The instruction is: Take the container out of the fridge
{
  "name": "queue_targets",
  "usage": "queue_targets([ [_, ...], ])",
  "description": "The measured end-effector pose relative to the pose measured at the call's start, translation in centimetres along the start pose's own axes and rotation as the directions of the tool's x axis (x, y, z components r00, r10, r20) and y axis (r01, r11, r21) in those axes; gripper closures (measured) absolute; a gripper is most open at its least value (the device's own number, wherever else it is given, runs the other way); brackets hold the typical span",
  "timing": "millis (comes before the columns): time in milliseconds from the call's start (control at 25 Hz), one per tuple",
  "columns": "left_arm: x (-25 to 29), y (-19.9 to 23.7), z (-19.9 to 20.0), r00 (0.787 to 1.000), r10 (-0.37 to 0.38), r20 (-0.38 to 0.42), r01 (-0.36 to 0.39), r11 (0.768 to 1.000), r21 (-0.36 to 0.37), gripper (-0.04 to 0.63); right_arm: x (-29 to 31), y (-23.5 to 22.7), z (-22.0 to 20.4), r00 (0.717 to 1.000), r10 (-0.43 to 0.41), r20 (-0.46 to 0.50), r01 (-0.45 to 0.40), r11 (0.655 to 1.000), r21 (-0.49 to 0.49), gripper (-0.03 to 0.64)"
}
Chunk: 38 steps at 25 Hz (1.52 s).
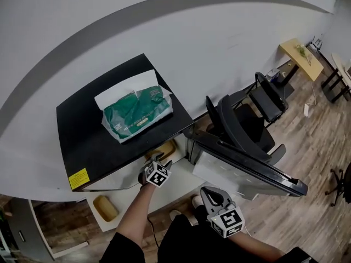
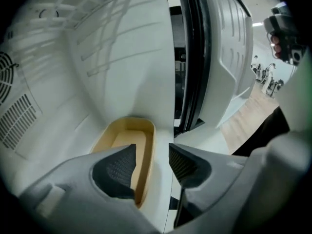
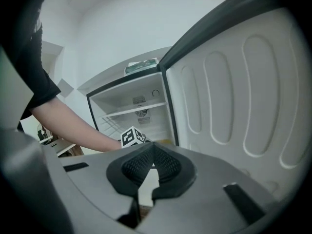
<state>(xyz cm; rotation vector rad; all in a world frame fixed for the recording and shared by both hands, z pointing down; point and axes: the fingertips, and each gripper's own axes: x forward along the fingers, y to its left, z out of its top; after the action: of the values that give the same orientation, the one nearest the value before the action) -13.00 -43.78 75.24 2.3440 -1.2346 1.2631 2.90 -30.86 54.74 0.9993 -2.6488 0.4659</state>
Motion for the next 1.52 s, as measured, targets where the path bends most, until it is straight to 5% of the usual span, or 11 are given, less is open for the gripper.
queue_targets([
  [600,3.4,0.0,-2.0,0.986,-0.066,-0.152,0.073,0.996,0.043,0.397,-2.2,-1.3,-1.2,0.996,-0.092,-0.013,0.093,0.995,0.022,0.617],
  [720,3.4,0.4,-2.1,0.984,-0.04,-0.173,0.05,0.997,0.056,0.484,-2.6,-1.3,-1.3,0.996,-0.094,-0.012,0.094,0.995,0.019,0.617],
  [920,3.1,0.7,-1.7,0.986,-0.038,-0.162,0.044,0.998,0.036,0.564,-3.2,-1.7,-1.3,0.994,-0.105,-0.012,0.105,0.994,0.011,0.617],
  [1520,-2.6,-1.5,0.5,0.998,-0.058,-0.025,0.058,0.998,0.004,0.574,-3.1,-0.2,0.7,0.997,-0.069,0.047,0.069,0.998,-0.004,0.617],
])
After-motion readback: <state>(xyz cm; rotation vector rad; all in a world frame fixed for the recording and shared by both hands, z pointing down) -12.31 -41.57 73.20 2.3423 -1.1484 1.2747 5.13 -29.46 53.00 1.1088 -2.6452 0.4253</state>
